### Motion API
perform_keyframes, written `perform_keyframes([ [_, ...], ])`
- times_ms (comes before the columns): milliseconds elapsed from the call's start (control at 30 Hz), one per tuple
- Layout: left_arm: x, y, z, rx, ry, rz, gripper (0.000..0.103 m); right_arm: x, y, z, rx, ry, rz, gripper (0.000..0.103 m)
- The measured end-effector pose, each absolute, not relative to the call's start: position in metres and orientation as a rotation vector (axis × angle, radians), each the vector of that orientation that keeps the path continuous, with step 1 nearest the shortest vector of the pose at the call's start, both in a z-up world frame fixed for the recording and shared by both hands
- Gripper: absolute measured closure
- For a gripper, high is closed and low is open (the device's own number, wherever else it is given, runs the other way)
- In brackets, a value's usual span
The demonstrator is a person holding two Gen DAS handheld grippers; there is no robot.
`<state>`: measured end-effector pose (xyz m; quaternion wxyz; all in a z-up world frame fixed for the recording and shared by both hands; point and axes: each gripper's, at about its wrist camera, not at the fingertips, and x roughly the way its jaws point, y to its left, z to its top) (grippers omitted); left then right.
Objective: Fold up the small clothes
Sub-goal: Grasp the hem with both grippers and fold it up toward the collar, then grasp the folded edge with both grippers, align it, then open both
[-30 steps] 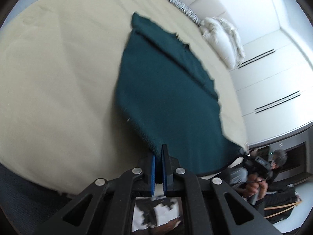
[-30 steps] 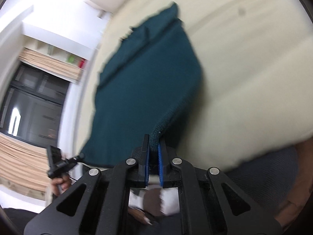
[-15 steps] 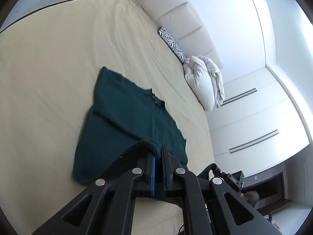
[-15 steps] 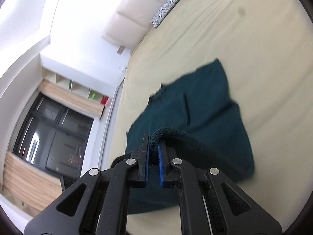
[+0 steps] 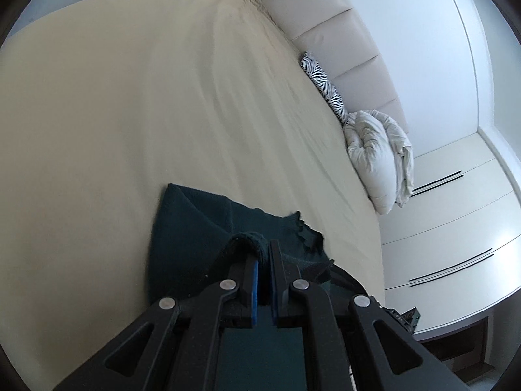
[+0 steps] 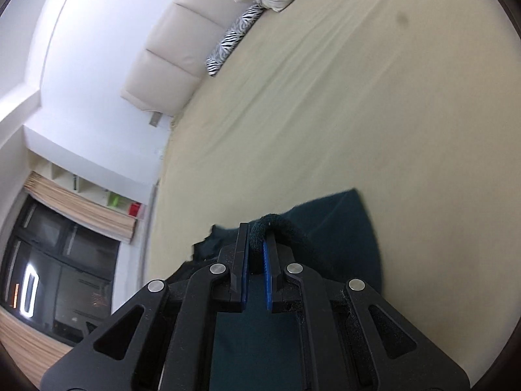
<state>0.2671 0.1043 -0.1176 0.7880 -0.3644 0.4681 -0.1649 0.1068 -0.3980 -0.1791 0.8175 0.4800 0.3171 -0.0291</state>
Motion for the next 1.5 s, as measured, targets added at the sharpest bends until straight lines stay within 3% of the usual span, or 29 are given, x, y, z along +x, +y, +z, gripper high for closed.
perform_keyframes([
  [67, 0.28, 0.105, -0.142, -0.795, 1.065, -0.307, 0.09, 0.126, -0.405, -0.199, 1.036, 0.715, -0.101, 0.095],
  [167, 0.279, 0.115, -0.159, -0.845, 1.072, -0.277, 0.055, 0.151, -0.408, -0.224, 0.992, 0.818, -0.158, 0.086],
  [200, 0.273, 0.121, -0.154, -0.856, 1.048, -0.272, 0.037, 0.156, -0.408, -0.23, 0.991, 0.832, -0.151, 0.083],
  [233, 0.269, 0.125, -0.151, -0.859, 1.032, -0.264, 0.027, 0.156, -0.409, -0.233, 1.002, 0.827, -0.136, 0.077],
  [267, 0.264, 0.13, -0.147, -0.857, 1.012, -0.253, 0.026, 0.152, -0.409, -0.231, 1.004, 0.798, -0.133, 0.067],
  [333, 0.251, 0.135, -0.139, -0.847, 0.986, -0.261, 0.026, 0.147, -0.41, -0.225, 0.987, 0.77, -0.128, 0.056],
  [433, 0.225, 0.134, -0.128, -0.779, 0.971, -0.265, 0.027, 0.141, -0.408, -0.215, 0.928, 0.788, -0.15, 0.053],
  [667, 0.173, 0.109, -0.129, -0.551, 0.966, -0.243, 0.035, 0.103, -0.382, -0.186, 0.695, 0.831, -0.198, 0.053],
  [867, 0.153, 0.104, -0.145, -0.43, 0.983, -0.206, 0.05, 0.062, -0.356, -0.198, 0.611, 0.915, -0.218, 0.056],
  [967, 0.145, 0.104, -0.145, -0.395, 0.971, -0.195, 0.057, 0.034, -0.344, -0.204, 0.576, 0.927, -0.219, 0.068],
  [1067, 0.14, 0.104, -0.145, -0.381, 0.967, -0.188, 0.06, 0.02, -0.336, -0.205, 0.536, 0.918, -0.232, 0.073],
  [1367, 0.129, 0.102, -0.146, -0.326, 0.944, -0.152, 0.065, -0.01, -0.325, -0.191, 0.491, 0.905, -0.259, 0.073],
  [1433, 0.128, 0.103, -0.149, -0.328, 0.95, -0.152, 0.083, -0.011, -0.324, -0.193, 0.481, 0.91, -0.26, 0.077],
  [1467, 0.128, 0.104, -0.15, -0.327, 0.954, -0.153, 0.085, -0.011, -0.325, -0.195, 0.476, 0.915, -0.261, 0.09],
  [1500, 0.127, 0.104, -0.15, -0.317, 0.953, -0.152, 0.088, -0.011, -0.325, -0.197, 0.476, 0.921, -0.262, 0.092],
])
